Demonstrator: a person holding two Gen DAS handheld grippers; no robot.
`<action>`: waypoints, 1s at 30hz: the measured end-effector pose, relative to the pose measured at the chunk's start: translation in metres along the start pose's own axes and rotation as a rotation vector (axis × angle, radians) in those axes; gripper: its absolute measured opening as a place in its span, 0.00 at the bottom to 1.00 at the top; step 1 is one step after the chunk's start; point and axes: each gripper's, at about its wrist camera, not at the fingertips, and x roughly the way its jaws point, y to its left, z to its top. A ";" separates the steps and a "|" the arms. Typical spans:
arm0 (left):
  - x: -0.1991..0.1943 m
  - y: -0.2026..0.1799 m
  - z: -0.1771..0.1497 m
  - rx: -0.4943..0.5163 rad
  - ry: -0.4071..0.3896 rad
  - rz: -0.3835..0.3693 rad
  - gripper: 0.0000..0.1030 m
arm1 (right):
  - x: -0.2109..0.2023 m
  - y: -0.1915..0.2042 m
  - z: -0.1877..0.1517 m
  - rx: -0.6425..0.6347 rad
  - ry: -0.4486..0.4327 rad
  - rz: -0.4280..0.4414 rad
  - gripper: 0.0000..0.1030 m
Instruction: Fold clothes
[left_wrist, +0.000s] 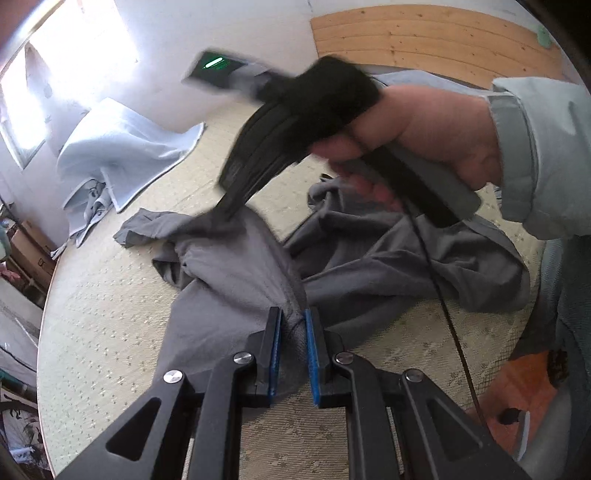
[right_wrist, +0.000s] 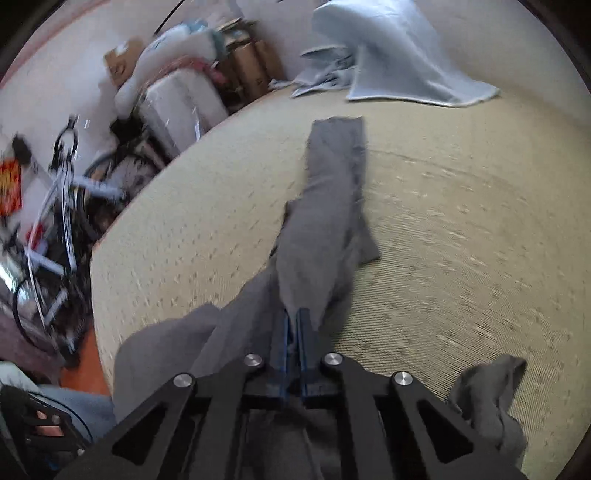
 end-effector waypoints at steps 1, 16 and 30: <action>-0.002 0.002 0.000 -0.008 -0.007 0.005 0.12 | -0.006 -0.006 0.000 0.030 -0.018 0.008 0.02; -0.068 0.023 -0.008 -0.118 -0.262 0.011 0.01 | -0.136 -0.041 -0.103 0.267 -0.139 -0.071 0.02; -0.035 -0.055 -0.018 -0.009 -0.140 -0.175 0.67 | -0.114 -0.046 -0.130 0.299 -0.049 0.017 0.06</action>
